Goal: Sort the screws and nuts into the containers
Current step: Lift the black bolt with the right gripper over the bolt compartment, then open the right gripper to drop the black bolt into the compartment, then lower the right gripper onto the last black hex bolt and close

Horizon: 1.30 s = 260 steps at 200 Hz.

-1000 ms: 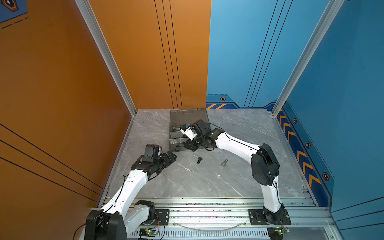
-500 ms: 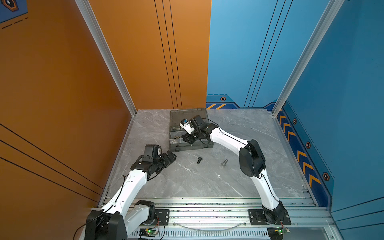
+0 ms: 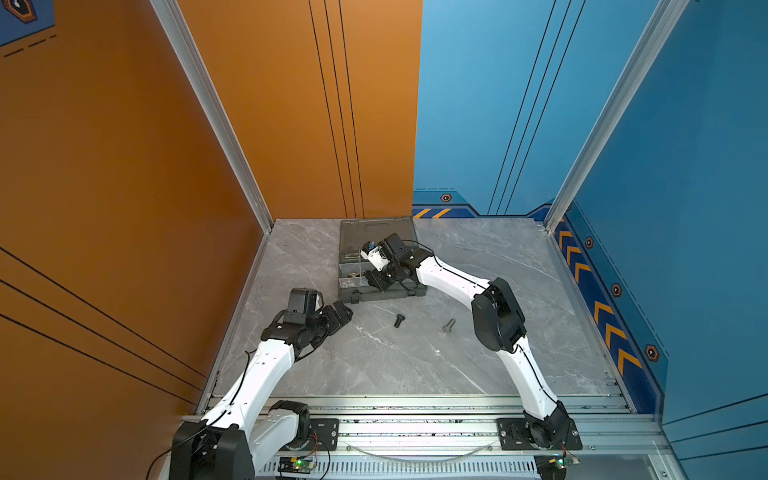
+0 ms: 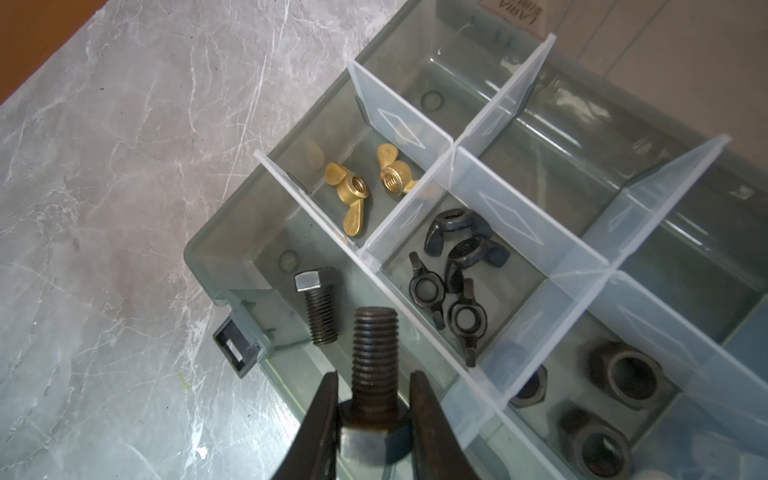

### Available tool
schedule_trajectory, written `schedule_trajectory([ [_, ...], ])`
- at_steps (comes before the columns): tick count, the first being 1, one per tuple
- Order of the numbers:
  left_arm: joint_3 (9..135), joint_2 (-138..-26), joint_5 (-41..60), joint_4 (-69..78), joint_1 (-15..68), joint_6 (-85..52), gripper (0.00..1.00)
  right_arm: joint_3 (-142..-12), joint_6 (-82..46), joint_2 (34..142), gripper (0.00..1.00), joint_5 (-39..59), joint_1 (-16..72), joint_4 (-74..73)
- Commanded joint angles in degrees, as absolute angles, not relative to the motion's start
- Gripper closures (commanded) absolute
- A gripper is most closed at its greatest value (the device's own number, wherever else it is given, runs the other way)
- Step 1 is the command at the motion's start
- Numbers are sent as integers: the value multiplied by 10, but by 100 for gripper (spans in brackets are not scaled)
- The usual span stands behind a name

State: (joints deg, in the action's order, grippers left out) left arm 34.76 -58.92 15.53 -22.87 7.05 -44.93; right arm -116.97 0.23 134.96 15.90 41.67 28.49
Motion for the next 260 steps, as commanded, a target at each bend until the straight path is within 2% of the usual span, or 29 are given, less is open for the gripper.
schedule_trajectory([
  [1,349,-580,167,-225,66,-453,2,-1194,15,1365,83,140,417,299],
  [45,347,-577,166,-224,65,-454,2,-1200,20,1371,63,124,417,299],
  [69,347,-577,166,-224,66,-454,2,-1202,25,1370,58,120,417,302],
  [129,347,-578,165,-222,64,-452,2,-1166,35,1318,54,115,418,310],
  [188,347,-580,169,-217,65,-453,2,-1001,20,1193,52,105,420,314],
  [233,348,-582,172,-214,65,-453,2,-868,167,1101,51,136,422,334],
  [260,347,-583,172,-213,66,-453,2,-840,245,1086,50,168,409,363],
])
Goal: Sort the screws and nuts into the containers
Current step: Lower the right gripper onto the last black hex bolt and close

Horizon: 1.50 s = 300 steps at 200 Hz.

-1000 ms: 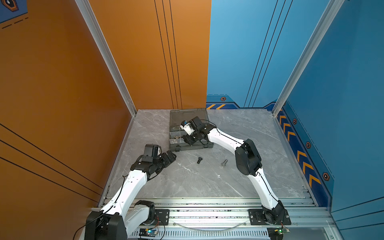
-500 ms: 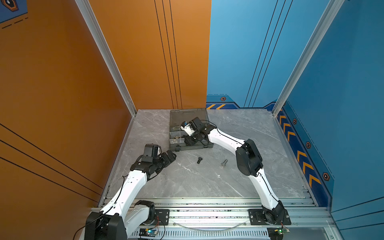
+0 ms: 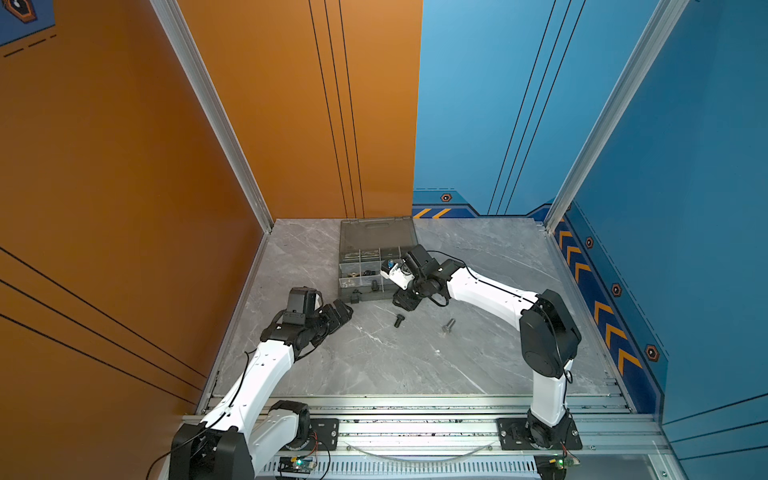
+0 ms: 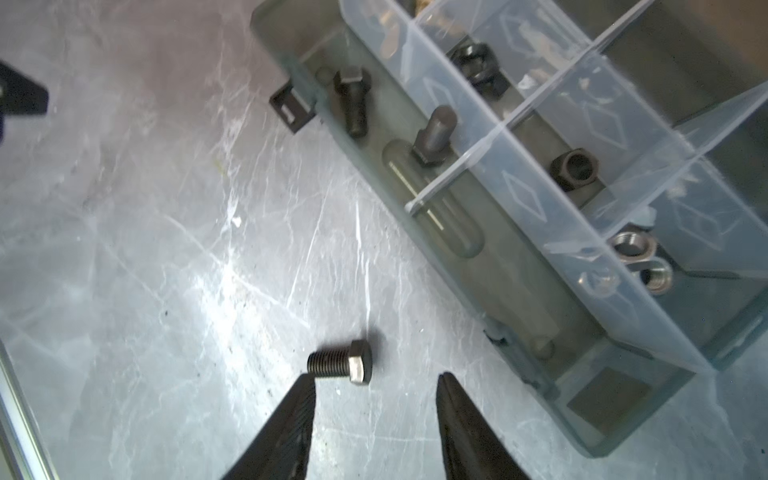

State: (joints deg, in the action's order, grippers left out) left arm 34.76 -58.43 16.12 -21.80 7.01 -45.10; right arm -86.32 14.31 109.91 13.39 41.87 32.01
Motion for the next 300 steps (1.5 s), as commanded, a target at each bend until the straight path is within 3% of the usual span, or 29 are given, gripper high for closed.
schedule_trajectory([
  [1,347,-583,172,-213,66,-453,2,-840,246,1087,50,168,408,363],
  [121,347,-582,168,-213,70,-460,2,-881,331,1182,49,300,372,357],
  [300,350,-582,162,-220,70,-460,2,-852,338,1235,54,325,384,353],
])
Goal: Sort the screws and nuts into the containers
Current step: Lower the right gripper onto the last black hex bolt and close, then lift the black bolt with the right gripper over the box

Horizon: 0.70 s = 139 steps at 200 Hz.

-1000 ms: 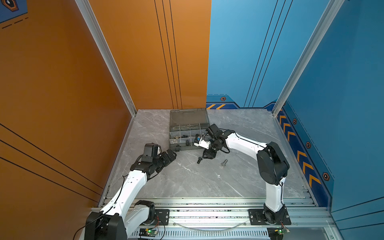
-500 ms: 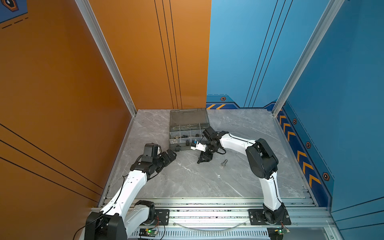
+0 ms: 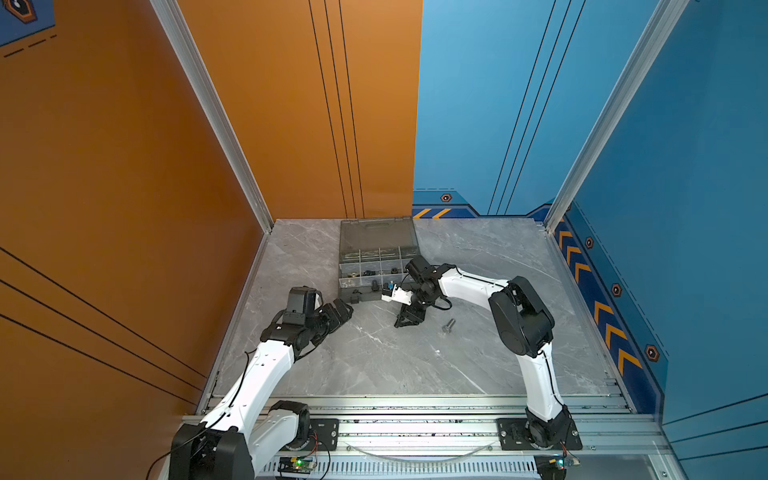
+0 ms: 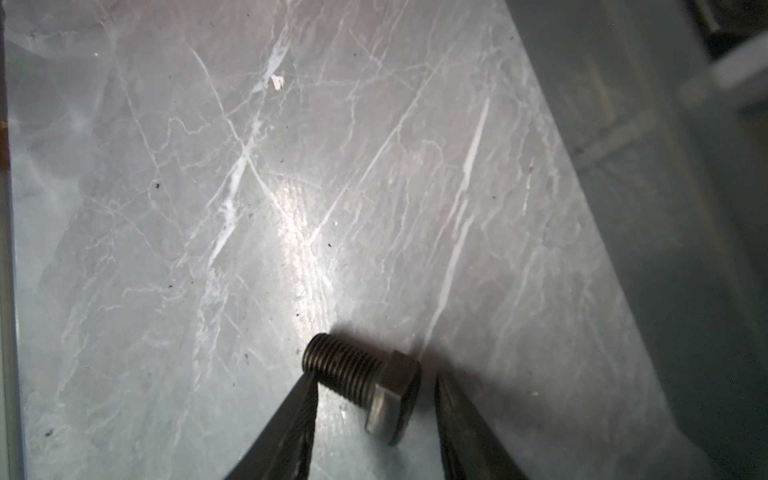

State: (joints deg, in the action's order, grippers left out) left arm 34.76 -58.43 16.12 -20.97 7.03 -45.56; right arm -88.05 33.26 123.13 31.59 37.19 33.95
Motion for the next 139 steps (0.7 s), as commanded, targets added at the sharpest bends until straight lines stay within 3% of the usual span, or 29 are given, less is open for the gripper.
schedule_trajectory([
  [1,350,-582,161,-219,70,-460,2,-850,338,1234,54,325,384,353],
  [99,345,-578,161,-218,71,-460,2,-824,329,1226,60,300,414,355],
  [139,345,-578,160,-218,71,-460,2,-825,322,1223,77,294,413,357],
])
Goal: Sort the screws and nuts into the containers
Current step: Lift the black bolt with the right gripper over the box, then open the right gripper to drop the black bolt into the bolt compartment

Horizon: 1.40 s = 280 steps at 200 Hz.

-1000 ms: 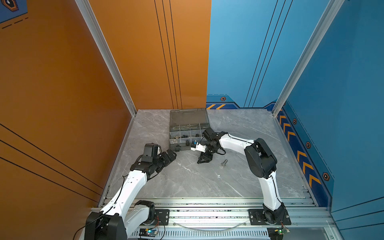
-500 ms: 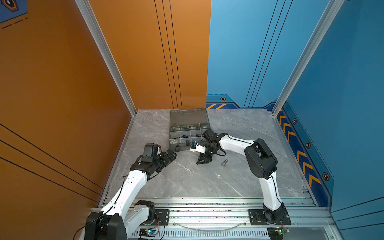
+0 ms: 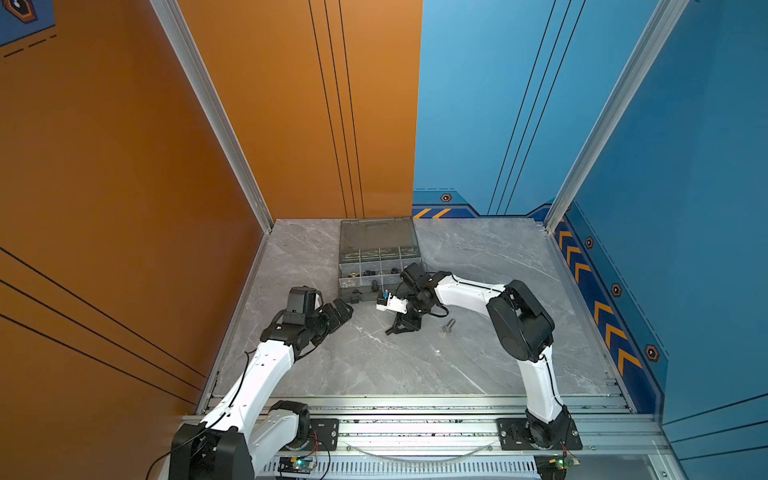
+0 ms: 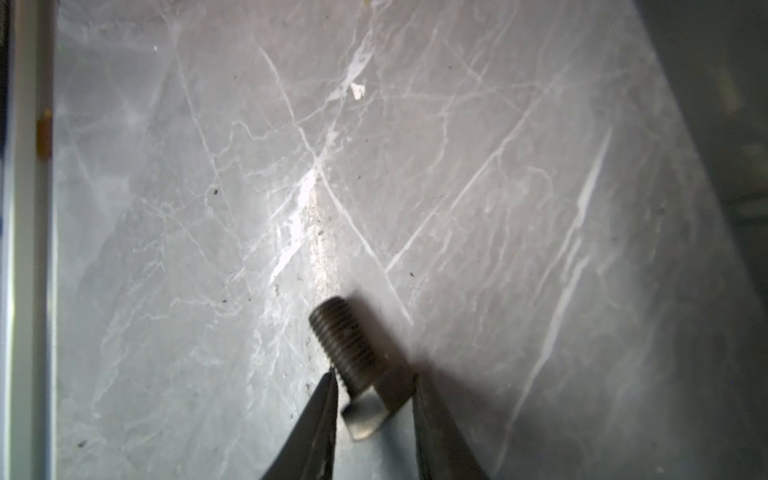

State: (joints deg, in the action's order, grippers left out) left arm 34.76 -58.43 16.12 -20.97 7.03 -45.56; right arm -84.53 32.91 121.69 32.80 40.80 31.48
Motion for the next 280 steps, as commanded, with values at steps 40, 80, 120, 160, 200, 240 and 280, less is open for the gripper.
schedule_trajectory([
  [40,345,-578,161,-218,70,-459,2,-829,311,1223,89,294,408,356],
  [80,343,-576,159,-218,70,-460,2,-830,284,1213,96,312,405,335],
  [120,341,-572,158,-220,69,-460,2,-823,237,1172,100,363,374,281],
  [160,340,-570,160,-220,68,-461,2,-836,196,1151,100,412,358,234],
  [200,337,-570,161,-216,65,-461,2,-879,154,1155,100,422,355,187],
  [240,338,-570,165,-215,65,-460,2,-963,102,1212,100,376,358,158],
  [280,341,-567,165,-221,60,-456,2,-1026,56,1268,100,336,366,129],
])
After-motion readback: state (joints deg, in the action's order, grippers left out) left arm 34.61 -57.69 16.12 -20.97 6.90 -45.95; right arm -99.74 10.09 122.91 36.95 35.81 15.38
